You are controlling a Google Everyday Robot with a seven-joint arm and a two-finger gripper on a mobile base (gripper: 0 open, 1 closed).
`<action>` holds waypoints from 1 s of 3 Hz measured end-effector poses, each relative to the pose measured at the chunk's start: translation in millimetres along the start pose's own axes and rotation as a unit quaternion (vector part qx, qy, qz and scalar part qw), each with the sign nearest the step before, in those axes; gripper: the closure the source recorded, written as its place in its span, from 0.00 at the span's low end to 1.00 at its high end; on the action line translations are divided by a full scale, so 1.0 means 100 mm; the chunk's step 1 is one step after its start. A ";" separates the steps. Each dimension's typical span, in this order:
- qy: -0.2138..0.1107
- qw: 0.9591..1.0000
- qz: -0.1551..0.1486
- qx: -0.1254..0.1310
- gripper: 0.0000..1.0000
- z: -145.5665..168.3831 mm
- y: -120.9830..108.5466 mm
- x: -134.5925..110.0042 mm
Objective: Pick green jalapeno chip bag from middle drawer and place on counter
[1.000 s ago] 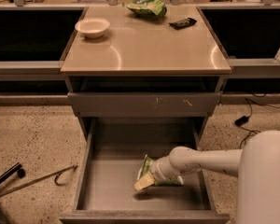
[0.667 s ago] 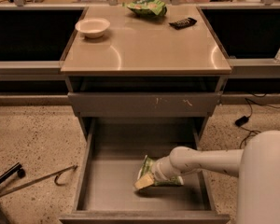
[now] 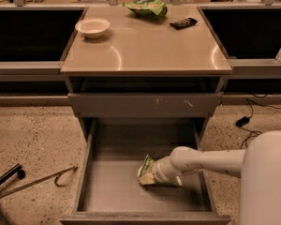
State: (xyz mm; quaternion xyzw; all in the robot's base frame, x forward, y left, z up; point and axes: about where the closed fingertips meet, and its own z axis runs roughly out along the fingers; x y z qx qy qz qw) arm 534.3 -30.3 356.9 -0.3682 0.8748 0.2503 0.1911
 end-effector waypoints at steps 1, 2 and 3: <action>-0.018 1.000 -0.016 -0.013 0.87 -0.43 0.15 -0.33; -0.031 0.998 -0.041 -0.039 1.00 -1.00 0.36 -0.78; -0.013 0.996 -0.050 -0.072 1.00 -1.18 0.54 -0.82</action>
Offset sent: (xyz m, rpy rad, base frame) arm 0.0059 0.0100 0.2388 0.1524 -0.0163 0.2058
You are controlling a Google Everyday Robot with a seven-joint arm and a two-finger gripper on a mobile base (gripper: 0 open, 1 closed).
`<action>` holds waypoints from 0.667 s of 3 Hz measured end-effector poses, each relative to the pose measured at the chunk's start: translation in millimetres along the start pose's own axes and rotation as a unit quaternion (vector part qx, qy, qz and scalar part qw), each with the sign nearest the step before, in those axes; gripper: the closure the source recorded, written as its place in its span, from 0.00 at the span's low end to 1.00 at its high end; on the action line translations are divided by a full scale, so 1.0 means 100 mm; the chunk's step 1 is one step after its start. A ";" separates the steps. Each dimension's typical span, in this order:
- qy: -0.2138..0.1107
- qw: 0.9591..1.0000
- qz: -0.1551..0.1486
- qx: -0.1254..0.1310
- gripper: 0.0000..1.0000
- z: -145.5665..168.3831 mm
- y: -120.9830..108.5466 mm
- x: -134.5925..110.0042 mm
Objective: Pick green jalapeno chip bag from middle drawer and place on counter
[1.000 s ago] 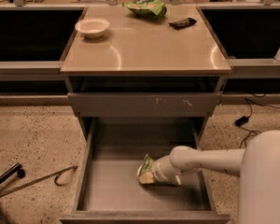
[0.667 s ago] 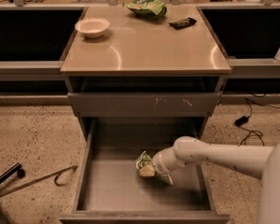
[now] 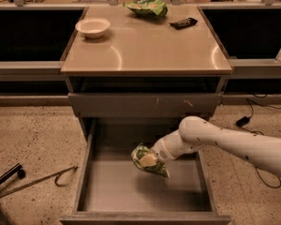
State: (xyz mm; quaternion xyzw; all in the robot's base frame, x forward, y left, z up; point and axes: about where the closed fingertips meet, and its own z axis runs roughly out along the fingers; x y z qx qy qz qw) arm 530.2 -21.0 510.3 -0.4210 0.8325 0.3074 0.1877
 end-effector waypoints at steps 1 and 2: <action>0.000 1.000 0.000 0.000 1.00 0.00 0.00 0.00; -0.023 0.999 -0.021 0.012 1.00 -0.37 0.14 -0.31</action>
Offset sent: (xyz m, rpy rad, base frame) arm 0.0141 -0.0052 0.1367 0.0532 -0.1734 -0.0052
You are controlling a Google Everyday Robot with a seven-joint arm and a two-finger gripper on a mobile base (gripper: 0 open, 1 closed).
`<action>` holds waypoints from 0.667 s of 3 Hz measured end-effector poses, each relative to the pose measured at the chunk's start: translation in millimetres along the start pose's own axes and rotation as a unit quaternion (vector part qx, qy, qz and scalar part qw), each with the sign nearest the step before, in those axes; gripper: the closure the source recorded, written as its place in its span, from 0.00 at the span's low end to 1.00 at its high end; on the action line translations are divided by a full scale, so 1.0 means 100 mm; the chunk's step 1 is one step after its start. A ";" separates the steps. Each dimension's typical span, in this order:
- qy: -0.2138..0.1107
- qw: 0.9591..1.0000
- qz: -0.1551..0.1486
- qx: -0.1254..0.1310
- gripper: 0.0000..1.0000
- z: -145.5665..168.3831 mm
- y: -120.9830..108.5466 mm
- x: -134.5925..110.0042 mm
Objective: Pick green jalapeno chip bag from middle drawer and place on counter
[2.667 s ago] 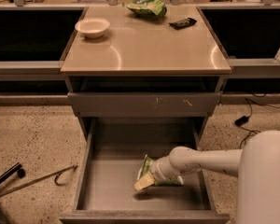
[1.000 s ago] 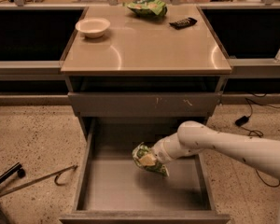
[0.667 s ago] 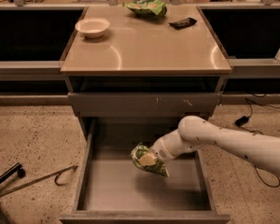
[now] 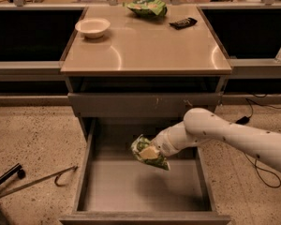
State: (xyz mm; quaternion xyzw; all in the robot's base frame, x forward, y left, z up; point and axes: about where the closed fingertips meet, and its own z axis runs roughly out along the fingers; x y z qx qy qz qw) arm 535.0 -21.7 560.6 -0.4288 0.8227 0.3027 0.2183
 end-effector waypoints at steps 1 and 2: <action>-0.038 0.999 -0.035 0.005 1.00 -0.79 0.25 -0.76; -0.062 0.995 -0.073 0.001 1.00 -1.65 0.66 -1.41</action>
Offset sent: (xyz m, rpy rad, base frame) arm -0.0082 -0.0127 0.3736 0.1286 -0.2432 0.1184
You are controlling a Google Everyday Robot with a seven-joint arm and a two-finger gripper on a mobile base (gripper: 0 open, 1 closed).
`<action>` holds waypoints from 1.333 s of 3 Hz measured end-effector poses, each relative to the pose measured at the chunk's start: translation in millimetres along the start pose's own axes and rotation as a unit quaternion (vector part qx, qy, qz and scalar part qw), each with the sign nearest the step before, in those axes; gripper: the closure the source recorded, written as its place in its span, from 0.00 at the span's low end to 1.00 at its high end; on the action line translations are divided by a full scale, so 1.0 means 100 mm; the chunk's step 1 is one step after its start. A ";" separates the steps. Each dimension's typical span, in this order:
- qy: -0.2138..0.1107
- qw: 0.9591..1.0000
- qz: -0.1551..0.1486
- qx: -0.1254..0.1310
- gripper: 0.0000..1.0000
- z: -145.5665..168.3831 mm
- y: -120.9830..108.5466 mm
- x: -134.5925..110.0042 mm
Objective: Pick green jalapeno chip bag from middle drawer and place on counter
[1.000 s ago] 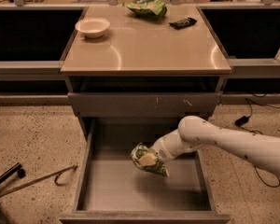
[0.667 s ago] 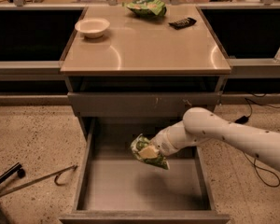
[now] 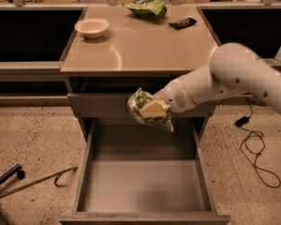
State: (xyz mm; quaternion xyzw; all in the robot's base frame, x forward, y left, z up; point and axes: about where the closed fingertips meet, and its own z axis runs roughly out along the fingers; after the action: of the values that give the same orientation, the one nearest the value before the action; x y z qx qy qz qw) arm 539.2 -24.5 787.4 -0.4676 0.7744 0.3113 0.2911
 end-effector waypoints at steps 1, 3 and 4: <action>-0.027 0.999 -0.040 0.015 1.00 -0.67 0.24 -0.62; -0.033 0.997 -0.054 0.035 1.00 -0.81 0.18 -0.80; -0.043 0.993 -0.086 0.070 1.00 -1.11 0.02 -1.26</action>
Offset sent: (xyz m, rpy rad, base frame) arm -0.0071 -0.0074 0.0708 0.0181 -0.0710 0.0113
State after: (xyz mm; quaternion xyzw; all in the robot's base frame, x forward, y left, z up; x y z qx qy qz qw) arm 569.3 -39.2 951.5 -0.4968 0.7380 0.2501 0.3820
